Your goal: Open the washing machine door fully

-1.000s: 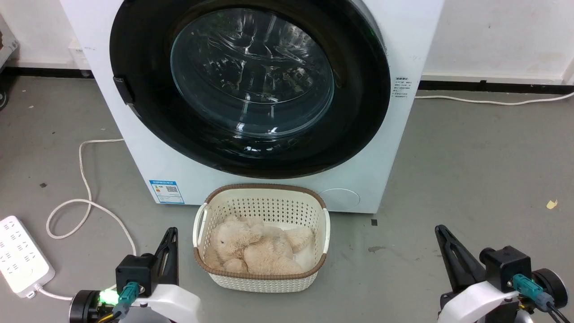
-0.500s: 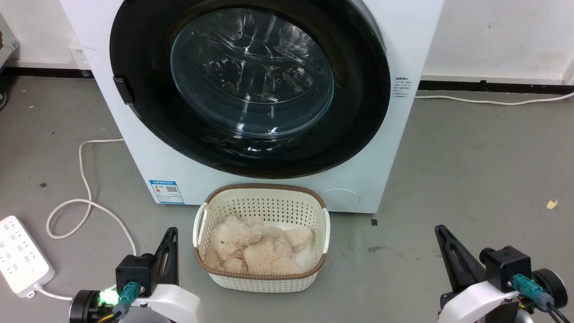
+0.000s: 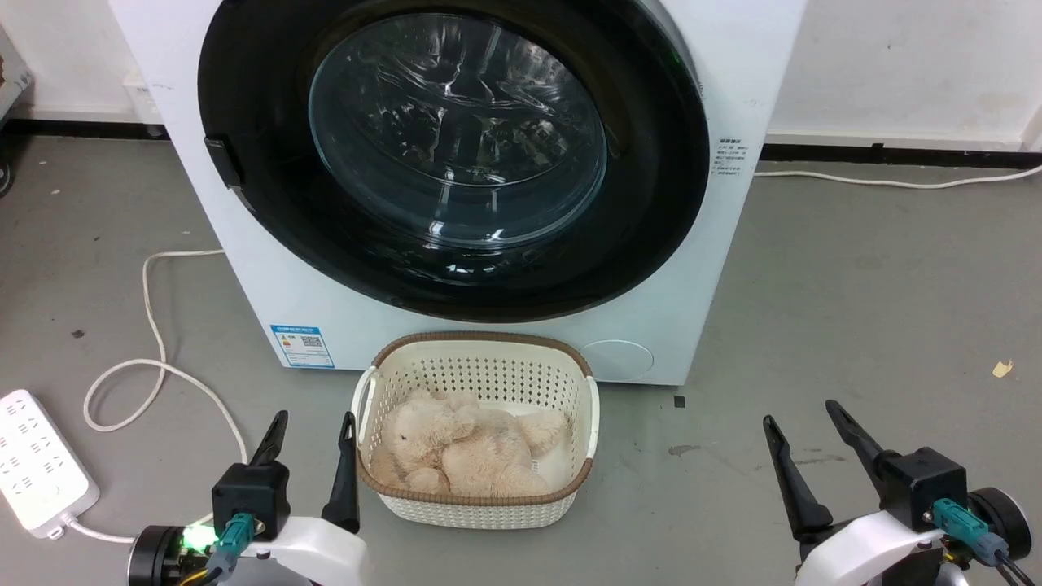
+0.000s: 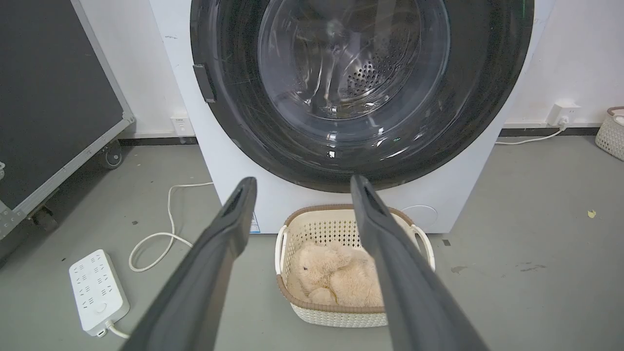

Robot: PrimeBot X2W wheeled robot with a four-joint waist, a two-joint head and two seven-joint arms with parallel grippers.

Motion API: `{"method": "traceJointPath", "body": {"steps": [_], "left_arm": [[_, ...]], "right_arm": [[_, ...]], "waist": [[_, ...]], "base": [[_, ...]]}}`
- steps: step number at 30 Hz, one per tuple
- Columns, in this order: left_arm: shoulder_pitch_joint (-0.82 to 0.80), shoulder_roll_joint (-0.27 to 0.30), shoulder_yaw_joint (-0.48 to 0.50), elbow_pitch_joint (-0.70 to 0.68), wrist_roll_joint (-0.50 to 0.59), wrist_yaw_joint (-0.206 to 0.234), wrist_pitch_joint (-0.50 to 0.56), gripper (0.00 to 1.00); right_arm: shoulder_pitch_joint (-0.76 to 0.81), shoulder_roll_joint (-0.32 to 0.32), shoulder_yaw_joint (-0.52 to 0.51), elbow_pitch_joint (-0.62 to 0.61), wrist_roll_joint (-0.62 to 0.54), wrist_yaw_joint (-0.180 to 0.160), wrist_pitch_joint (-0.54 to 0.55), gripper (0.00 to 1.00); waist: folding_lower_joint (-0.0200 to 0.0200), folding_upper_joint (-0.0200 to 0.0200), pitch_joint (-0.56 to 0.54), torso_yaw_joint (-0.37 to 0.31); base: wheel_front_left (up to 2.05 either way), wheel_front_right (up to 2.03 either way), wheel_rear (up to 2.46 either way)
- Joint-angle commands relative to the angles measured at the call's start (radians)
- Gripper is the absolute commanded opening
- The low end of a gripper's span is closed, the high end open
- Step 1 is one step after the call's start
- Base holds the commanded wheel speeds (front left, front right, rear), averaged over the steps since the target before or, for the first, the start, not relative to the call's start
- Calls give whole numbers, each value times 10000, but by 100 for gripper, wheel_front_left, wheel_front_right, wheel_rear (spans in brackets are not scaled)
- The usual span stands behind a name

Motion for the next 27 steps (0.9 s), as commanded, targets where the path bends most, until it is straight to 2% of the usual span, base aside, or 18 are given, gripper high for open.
{"method": "traceJointPath", "body": {"steps": [1, 12, 27], "left_arm": [[18, 0, -20, -76, -36, 52, -109, 100], [-75, 0, -121, -231, -81, 125, -338, 100], [-417, 0, -315, -444, -137, 238, -631, 100]], "right_arm": [[-1, 1, -26, 10, 81, -1, -109, 100], [-349, -101, -81, 2, 162, -2, -322, 100], [-1589, -691, -15, -60, 607, -3, -263, 100]], "waist": [[0, 0, 17, 2], [0, 0, 340, 57], [0, 0, 1083, 211]], "base": [[0, 0, 0], [0, 0, 0], [0, 0, 0]]}}
